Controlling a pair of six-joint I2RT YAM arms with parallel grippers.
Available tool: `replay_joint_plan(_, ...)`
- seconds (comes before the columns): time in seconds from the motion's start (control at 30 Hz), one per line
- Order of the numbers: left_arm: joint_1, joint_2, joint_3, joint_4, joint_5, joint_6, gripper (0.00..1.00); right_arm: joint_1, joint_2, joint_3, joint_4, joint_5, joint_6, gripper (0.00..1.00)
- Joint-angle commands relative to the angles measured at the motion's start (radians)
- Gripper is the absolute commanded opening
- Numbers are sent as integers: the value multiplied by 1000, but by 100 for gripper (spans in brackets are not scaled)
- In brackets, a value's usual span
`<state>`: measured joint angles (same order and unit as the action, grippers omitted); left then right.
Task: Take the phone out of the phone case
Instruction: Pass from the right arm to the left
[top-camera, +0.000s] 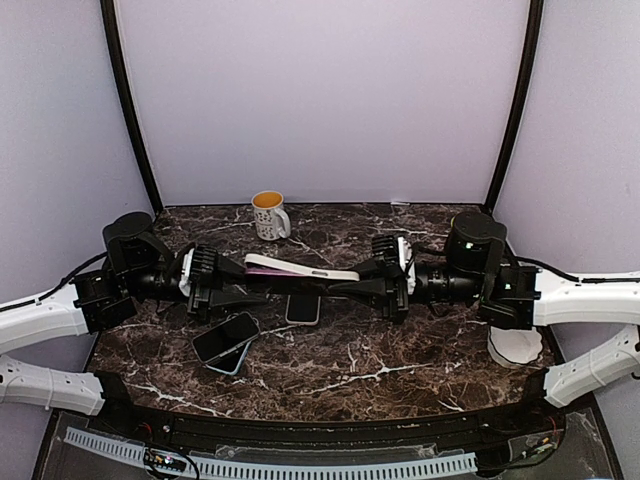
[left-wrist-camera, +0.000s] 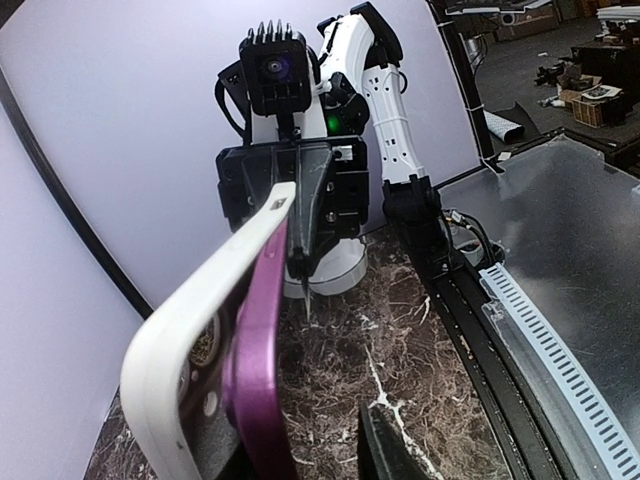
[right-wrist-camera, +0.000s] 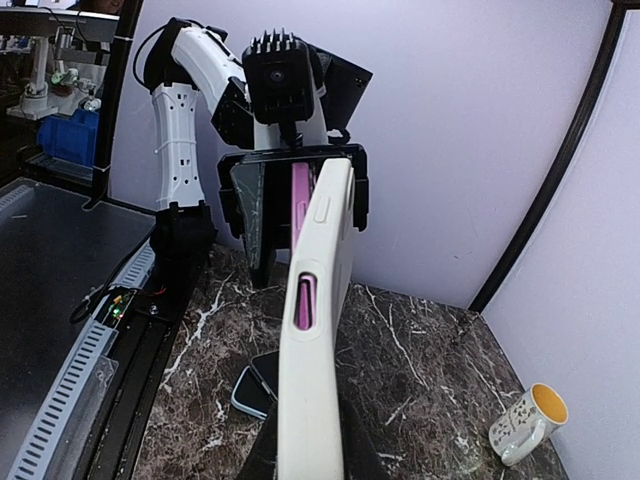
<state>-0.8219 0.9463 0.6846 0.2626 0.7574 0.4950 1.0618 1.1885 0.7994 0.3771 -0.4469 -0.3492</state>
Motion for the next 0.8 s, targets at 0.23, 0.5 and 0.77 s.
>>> replay_joint_plan(0.23,-5,-23,-13,137,7,-34,17,13,39,35,67,-4,19,0)
replay_joint_plan(0.5,-5,-10,-27,145,-41,-9,0,21,53,22,95,42,97,10)
replay_joint_plan(0.77,-5,31,-38,23,-73,226,0,20,-11,17,-165,135,148,64)
